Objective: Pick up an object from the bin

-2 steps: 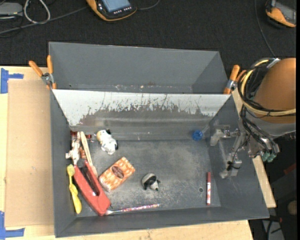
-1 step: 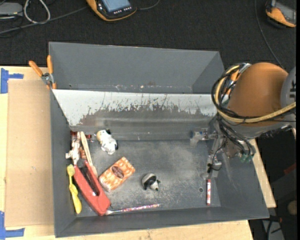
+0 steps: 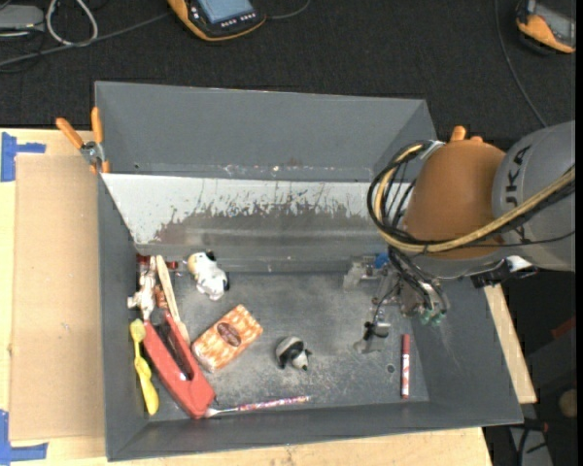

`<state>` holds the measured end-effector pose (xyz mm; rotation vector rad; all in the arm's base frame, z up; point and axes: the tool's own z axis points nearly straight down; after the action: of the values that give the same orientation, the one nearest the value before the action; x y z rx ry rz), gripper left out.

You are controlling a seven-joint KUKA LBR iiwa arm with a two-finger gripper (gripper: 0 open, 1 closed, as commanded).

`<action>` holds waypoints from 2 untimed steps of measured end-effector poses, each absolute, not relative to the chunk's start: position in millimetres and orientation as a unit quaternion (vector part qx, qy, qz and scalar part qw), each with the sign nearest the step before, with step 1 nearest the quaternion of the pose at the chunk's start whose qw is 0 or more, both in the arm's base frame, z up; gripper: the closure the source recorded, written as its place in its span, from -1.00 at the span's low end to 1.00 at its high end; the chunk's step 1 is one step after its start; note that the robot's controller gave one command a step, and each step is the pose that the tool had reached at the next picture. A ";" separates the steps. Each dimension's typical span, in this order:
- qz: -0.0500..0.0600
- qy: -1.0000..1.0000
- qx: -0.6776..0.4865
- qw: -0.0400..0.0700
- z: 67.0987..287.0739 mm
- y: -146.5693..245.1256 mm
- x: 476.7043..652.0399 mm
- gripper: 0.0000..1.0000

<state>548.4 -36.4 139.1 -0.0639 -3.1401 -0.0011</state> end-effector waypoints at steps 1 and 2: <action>-0.001 -1.000 -0.024 0.002 115.8 -1.7 542.9 -1.00; -0.001 -0.995 0.101 0.001 94.3 21.2 555.4 -1.00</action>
Offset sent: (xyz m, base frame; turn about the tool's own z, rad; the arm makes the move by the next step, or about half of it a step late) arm 0.0209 0.0851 -0.0691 -0.0188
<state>555.4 21.2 94.3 0.3179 -3.1235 -0.0035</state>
